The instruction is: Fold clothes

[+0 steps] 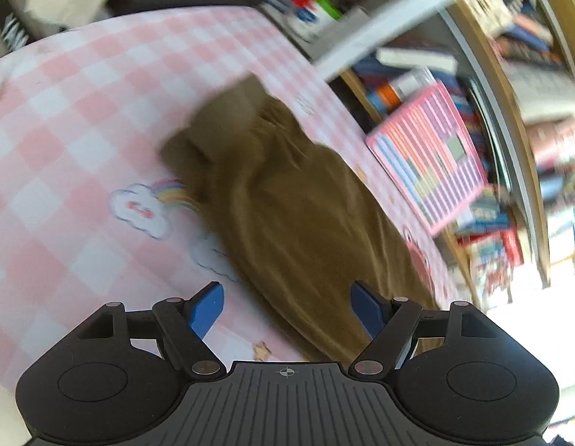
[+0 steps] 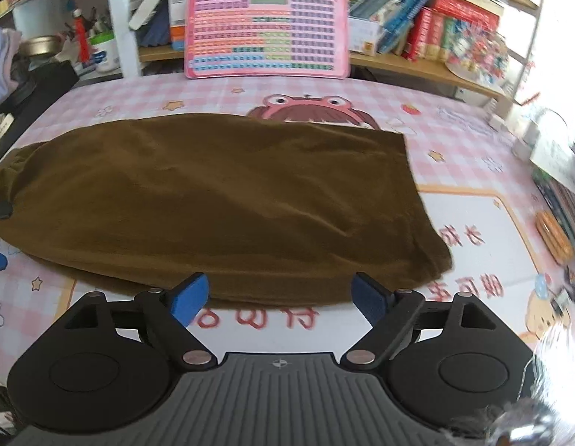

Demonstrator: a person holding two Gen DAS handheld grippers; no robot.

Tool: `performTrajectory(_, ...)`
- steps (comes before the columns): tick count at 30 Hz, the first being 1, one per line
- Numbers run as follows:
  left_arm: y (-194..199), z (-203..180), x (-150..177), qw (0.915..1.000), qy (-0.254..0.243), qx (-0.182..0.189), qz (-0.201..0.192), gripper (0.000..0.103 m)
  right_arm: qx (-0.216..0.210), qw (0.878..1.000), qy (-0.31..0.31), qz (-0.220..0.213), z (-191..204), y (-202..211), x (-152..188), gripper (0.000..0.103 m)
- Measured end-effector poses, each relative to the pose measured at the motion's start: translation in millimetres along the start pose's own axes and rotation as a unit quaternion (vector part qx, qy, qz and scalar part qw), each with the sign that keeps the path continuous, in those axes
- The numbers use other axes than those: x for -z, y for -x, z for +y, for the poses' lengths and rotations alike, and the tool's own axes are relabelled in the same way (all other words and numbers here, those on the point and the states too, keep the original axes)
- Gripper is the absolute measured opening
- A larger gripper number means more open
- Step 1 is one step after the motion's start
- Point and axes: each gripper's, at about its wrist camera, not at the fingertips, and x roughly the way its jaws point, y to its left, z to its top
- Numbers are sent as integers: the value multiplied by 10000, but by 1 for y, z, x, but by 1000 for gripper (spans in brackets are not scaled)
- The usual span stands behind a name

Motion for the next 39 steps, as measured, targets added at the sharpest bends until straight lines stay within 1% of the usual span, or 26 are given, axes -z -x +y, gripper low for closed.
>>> performTrajectory(3, 3, 20, -10, 9978, 640, 118, -162, 74, -91, 9996, 256, -87, 19, -9, -9, 83)
performTrajectory(6, 1, 36, -16, 9924, 1198, 204, -214, 74, -286, 9980, 514, -238, 43, -16, -19, 83)
performTrajectory(10, -11, 46, -24, 9863, 1601, 288, -275, 73, -540, 9925, 963, -521, 80, -21, -30, 83)
performTrajectory(14, -23, 45, -30, 9815, 1848, 338, -365, 72, -643, 9870, 1340, -610, 108, -35, -37, 83)
performTrajectory(16, -28, 42, -33, 9796, 1940, 315, -411, 66, -650, 9858, 1418, -625, 117, -42, -41, 83)
performTrajectory(18, -32, 40, -33, 9782, 2011, 279, -442, 63, -641, 9849, 1475, -635, 126, -49, -44, 83)
performTrajectory(21, -34, 37, -33, 9777, 2046, 201, -418, 54, -611, 9842, 1493, -724, 136, -60, -53, 83)
performTrajectory(26, -36, 36, -33, 9792, 1991, 196, -331, 55, -494, 9847, 1437, -850, 150, -79, -73, 83)
performTrajectory(29, -35, 37, -33, 9801, 1942, 236, -322, 58, -353, 9879, 1285, -789, 154, -97, -88, 83)
performTrajectory(32, -35, 38, -33, 9804, 1922, 286, -318, 58, -205, 9904, 1171, -700, 156, -115, -97, 83)
performTrajectory(36, -36, 39, -33, 9796, 1958, 331, -325, 59, -304, 9906, 1200, -589, 157, -127, -96, 84)
performTrajectory(39, -38, 40, -33, 9774, 2049, 376, -358, 59, -314, 9902, 1249, -540, 155, -112, -89, 84)
